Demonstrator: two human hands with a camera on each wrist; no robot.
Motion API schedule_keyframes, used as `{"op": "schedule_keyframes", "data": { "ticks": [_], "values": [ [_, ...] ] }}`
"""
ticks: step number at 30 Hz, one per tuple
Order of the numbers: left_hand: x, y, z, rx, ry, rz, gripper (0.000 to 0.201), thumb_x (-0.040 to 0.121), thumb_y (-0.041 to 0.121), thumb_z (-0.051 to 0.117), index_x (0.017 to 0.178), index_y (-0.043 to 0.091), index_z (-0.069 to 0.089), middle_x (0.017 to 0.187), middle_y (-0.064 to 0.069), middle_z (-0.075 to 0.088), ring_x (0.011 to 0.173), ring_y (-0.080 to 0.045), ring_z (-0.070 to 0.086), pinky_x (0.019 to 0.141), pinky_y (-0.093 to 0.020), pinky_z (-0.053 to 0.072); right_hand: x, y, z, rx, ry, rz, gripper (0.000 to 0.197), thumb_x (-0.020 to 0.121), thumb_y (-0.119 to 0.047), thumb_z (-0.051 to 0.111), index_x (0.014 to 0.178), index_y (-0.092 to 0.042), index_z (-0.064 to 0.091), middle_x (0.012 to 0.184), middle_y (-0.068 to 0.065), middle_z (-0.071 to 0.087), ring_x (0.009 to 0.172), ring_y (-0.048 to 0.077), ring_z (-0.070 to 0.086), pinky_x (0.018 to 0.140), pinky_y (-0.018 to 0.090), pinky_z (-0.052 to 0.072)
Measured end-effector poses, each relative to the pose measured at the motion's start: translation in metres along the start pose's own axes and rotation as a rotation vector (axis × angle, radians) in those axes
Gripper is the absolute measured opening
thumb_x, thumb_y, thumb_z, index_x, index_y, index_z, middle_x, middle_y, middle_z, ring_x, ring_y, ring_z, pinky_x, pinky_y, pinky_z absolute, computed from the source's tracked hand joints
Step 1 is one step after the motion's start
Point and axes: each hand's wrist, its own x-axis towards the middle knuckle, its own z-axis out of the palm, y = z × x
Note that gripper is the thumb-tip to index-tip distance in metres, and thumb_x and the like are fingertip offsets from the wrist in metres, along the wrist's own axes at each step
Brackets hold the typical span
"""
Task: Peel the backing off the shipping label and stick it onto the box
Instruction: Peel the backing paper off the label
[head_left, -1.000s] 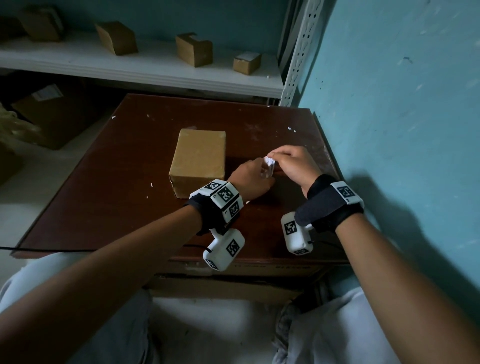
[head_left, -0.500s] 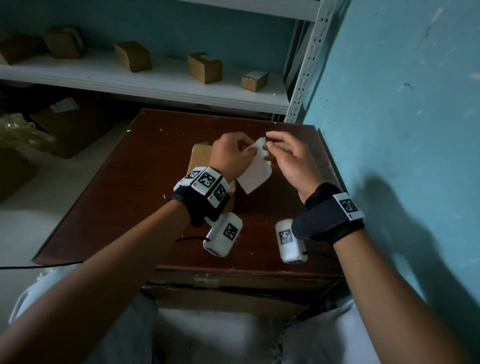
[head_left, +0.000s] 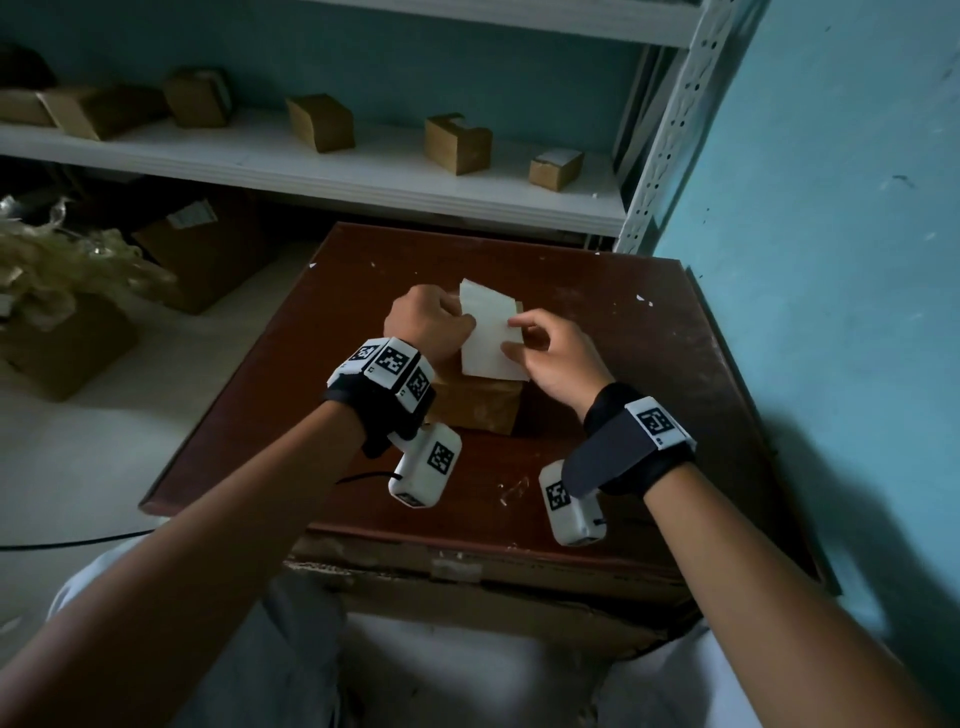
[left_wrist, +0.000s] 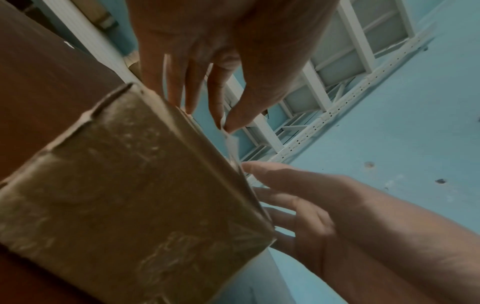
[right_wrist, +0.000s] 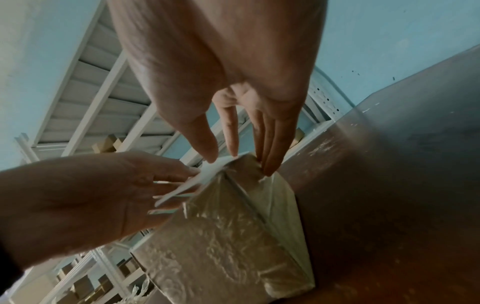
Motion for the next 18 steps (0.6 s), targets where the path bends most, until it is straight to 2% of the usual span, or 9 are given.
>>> {"op": "schedule_keyframes", "data": {
  "ticks": [6, 9, 13, 18],
  "values": [
    [-0.002, -0.007, 0.003, 0.024, -0.007, -0.014, 0.015, 0.086, 0.027, 0.066, 0.097, 0.017, 0.066, 0.105, 0.0, 0.062, 0.086, -0.014, 0.054, 0.071, -0.025, 0.045, 0.003, 0.007, 0.005, -0.058, 0.058, 0.007, 0.036, 0.09, -0.025, 0.068, 0.125, -0.021, 0.06, 0.136, 0.002, 0.055, 0.123, 0.019, 0.053, 0.087, 0.023, 0.042],
    [-0.002, -0.007, 0.005, 0.006, 0.009, -0.025, 0.014, 0.085, 0.026, 0.067, 0.095, 0.017, 0.068, 0.107, -0.002, 0.064, 0.085, -0.014, 0.054, 0.071, -0.025, 0.046, 0.003, 0.008, 0.004, -0.049, 0.086, 0.013, 0.036, 0.088, -0.024, 0.07, 0.123, -0.022, 0.061, 0.135, 0.003, 0.056, 0.122, 0.02, 0.054, 0.092, 0.027, 0.046],
    [-0.003, -0.006, 0.008, 0.012, 0.008, -0.017, 0.014, 0.085, 0.026, 0.066, 0.096, 0.018, 0.069, 0.107, 0.0, 0.064, 0.085, -0.013, 0.054, 0.07, -0.024, 0.044, 0.001, 0.009, 0.0, -0.069, 0.084, 0.022, 0.037, 0.088, -0.024, 0.07, 0.123, -0.021, 0.062, 0.135, 0.003, 0.056, 0.122, 0.019, 0.053, 0.093, 0.027, 0.046],
    [-0.007, -0.003, 0.014, 0.028, 0.012, -0.003, 0.014, 0.085, 0.027, 0.066, 0.096, 0.019, 0.069, 0.108, -0.001, 0.065, 0.086, -0.014, 0.056, 0.071, -0.025, 0.047, -0.006, 0.011, -0.007, -0.082, 0.091, 0.023, 0.037, 0.088, -0.024, 0.07, 0.124, -0.022, 0.062, 0.133, 0.001, 0.058, 0.12, 0.019, 0.055, 0.098, 0.033, 0.049]
  ]
}}
